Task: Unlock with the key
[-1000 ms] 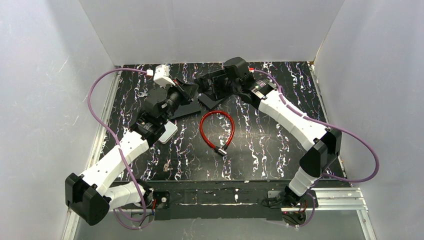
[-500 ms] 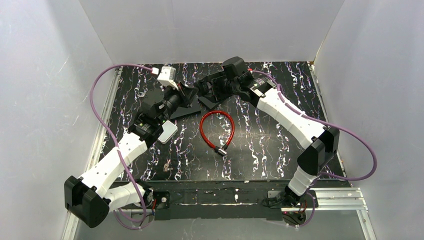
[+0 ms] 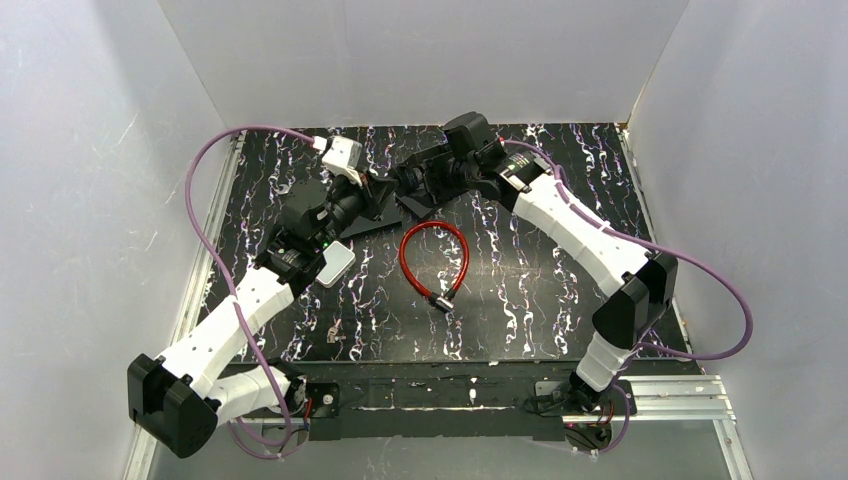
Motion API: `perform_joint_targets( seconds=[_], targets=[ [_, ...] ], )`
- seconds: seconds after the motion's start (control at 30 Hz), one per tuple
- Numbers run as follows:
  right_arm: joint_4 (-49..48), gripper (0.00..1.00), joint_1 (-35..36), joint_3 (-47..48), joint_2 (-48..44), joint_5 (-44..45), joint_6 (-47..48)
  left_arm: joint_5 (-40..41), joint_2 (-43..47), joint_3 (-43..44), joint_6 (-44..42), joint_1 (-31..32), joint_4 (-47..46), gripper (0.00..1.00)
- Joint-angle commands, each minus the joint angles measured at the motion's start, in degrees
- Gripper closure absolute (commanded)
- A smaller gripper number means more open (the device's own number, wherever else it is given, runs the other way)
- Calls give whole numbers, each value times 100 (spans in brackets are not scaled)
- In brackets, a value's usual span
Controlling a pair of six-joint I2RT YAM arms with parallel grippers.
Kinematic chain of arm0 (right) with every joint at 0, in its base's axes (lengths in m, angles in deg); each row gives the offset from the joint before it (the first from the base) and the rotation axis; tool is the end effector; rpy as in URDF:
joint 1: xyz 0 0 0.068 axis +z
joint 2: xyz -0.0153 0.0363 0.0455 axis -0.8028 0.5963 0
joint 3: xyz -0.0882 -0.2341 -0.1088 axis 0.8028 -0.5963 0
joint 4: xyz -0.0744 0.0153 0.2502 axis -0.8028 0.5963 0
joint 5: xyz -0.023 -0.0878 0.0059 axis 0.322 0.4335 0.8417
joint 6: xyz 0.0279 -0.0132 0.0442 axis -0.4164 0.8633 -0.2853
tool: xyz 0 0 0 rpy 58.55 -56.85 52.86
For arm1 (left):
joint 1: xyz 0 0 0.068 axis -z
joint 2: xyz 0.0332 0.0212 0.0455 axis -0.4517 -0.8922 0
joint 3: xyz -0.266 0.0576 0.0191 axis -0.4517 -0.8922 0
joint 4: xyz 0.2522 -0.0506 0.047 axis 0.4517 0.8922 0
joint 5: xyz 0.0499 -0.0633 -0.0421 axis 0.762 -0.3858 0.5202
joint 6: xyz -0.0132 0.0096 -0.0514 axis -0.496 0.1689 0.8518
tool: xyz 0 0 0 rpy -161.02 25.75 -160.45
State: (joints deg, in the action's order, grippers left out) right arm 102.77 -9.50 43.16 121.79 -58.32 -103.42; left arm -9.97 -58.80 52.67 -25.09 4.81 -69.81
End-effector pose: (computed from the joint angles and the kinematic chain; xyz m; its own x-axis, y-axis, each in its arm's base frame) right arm 0.2766 0.2664 0.3946 -0.5882 0.7869 0.1865 0.5485 0.2187 0.8070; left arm 0.2198 -0.1398 0.3785 -0.0932 -0.2599 -0.9611 0.6049 0.7519 -0.2620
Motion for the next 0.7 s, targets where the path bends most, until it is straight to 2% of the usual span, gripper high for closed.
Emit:
perform_joint_targets(
  seconds=[0.0, 0.17, 0.33, 0.43, 0.5, 0.53, 0.67],
  targets=[
    [-1014, 99, 374, 555, -99, -1291, 74, -1133, -50, -102, -640, 210, -47, 100],
    [-970, 99, 374, 579, -84, -1312, 94, -1478, -71, 12, -1339, 209, 124, 100],
    [-906, 99, 372, 611, -86, -1302, 142, -1459, -93, 104, -1717, 209, 355, 100],
    [-910, 99, 373, 604, -84, -1287, 173, -1082, -77, 186, -1399, 209, 507, 88],
    [-917, 99, 368, 591, -85, -1247, 225, -903, 14, 292, -1127, 210, 762, 58],
    [-913, 99, 365, 592, -85, -1222, 252, -899, 73, 309, -1033, 212, 854, 50],
    [-927, 99, 346, 540, -98, -1177, 298, -764, 370, 290, -644, 209, 1106, 34]
  ],
)
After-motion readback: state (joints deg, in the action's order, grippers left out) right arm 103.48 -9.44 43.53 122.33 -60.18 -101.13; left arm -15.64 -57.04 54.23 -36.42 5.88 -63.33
